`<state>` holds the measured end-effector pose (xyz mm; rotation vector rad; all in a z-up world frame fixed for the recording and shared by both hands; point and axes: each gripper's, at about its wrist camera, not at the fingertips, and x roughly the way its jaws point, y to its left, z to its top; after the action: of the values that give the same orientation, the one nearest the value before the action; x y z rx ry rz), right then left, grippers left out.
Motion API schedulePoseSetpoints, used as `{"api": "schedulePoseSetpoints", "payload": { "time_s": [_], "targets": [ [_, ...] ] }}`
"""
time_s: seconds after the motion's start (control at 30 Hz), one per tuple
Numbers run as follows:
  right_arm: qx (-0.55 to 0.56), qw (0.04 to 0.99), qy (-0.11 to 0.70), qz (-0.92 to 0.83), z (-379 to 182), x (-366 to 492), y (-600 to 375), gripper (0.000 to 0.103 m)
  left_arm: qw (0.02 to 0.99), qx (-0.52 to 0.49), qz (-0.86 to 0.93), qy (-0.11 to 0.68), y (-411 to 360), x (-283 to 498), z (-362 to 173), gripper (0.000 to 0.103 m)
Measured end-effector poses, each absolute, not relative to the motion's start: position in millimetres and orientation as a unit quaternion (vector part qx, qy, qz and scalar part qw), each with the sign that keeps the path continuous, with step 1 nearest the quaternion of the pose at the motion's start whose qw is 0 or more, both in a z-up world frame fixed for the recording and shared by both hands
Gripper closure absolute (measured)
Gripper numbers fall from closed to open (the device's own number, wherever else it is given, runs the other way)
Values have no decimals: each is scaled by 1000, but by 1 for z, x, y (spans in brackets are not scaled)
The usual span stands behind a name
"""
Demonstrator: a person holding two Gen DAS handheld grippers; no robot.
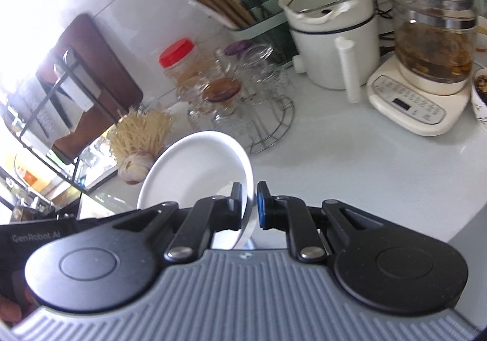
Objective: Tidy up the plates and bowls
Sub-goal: 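Lift the white ceramic bowl with both grippers toward the blue bowls, then lower the white bowl into the nested blue bowls and open both grippers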
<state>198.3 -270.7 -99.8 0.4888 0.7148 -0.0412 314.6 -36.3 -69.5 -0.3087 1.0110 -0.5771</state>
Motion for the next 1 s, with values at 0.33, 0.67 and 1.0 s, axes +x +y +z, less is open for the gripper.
{"api": "schedulePoseSetpoints", "payload": {
  "time_s": [0.33, 0.67, 1.0],
  "targets": [
    [239, 888, 392, -18, -122, 210, -234, 90, 810, -147, -258, 506, -3, 327, -89, 91],
    [204, 878, 432, -37, -151, 208, -216, 90, 784, -130, -245, 555, 2, 325, -126, 91],
    [194, 873, 446, -40, -160, 211, -209, 89, 778, -124, -234, 569, 1, 327, -139, 91]
  ]
}}
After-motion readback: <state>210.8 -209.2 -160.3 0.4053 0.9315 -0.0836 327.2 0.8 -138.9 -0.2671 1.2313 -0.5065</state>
